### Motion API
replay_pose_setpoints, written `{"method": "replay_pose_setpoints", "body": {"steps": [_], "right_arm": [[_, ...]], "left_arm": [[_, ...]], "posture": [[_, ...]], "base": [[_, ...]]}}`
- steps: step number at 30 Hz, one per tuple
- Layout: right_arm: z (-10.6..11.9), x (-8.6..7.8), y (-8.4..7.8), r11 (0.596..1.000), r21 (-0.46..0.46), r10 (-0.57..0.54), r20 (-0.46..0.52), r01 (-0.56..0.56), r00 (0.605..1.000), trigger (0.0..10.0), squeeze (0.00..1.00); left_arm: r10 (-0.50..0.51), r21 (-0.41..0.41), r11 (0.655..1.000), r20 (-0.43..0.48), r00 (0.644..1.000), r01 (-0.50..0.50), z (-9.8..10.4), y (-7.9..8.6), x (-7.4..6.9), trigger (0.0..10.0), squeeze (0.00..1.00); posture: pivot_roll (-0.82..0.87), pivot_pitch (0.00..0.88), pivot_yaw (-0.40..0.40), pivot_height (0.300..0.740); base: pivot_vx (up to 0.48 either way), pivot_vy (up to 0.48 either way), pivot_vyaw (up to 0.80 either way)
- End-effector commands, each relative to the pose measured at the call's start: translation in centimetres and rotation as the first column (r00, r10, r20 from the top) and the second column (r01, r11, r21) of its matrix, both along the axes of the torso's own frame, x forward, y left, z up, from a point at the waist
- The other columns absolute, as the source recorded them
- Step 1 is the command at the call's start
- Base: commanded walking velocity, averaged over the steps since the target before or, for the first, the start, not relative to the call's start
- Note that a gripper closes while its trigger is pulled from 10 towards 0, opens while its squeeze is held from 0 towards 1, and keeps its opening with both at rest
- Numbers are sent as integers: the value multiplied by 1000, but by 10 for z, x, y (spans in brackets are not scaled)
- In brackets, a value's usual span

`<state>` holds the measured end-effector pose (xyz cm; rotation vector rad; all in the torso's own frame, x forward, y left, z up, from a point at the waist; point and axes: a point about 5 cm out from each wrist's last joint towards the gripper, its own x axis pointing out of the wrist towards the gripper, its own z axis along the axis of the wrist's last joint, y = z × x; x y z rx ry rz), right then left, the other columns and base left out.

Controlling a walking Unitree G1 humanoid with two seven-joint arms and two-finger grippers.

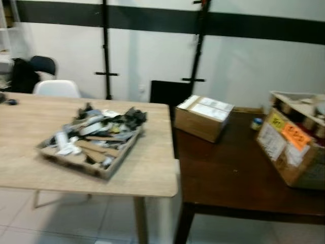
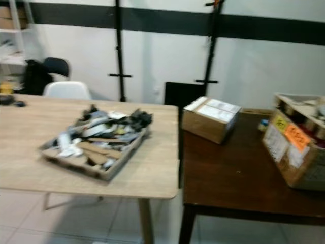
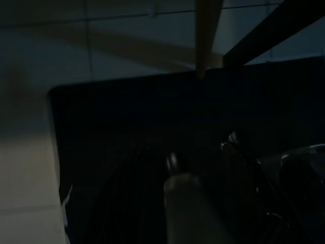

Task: Picking trash to rubbish bin

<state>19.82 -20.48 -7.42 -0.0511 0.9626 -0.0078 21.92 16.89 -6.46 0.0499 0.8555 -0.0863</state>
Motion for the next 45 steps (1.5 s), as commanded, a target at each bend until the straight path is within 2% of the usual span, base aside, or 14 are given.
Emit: {"method": "replay_pose_setpoints", "body": {"steps": [1,20,23,28,36,42,45], "right_arm": [[-6,-9,6,1000,14,9,-43,-9,999,10000,0],[-7,-10,7,1000,23,7,-62,-5,998,10000,0],[-7,-11,8,1000,23,10,-63,-8,998,10000,0],[-8,-11,8,1000,21,14,-63,-13,998,10000,0],[-8,-12,9,1000,19,25,-62,-23,998,10000,0],[-8,-12,9,999,18,30,-61,-29,998,10000,0],[-8,-12,9,999,19,30,-61,-29,998,10000,0]], "left_arm": [[-7,2,1000,-35,999,7,-5,1,-8,10000,0],[-65,22,998,-41,997,66,-6,1,-10,10000,0],[-75,27,997,-42,996,76,-6,1,-10,10000,0],[-23,12,1000,-48,999,24,-7,2,-11,10000,0],[-24,9,1000,-50,998,25,-7,3,-12,10000,0],[-19,3,1000,-42,999,19,-7,3,-11,10000,0],[-34,21,999,-48,998,36,-7,4,-12,10000,0]], "posture": [[-137,83,-25,740],[-137,79,-19,740],[-139,74,-18,740],[-140,69,-18,740],[-140,64,-18,740],[-140,62,-18,740],[-140,63,-17,740]], "base": [[0,0,0],[0,0,0],[0,-480,0],[0,-192,0],[0,0,0],[0,303,0],[0,0,0]]}}
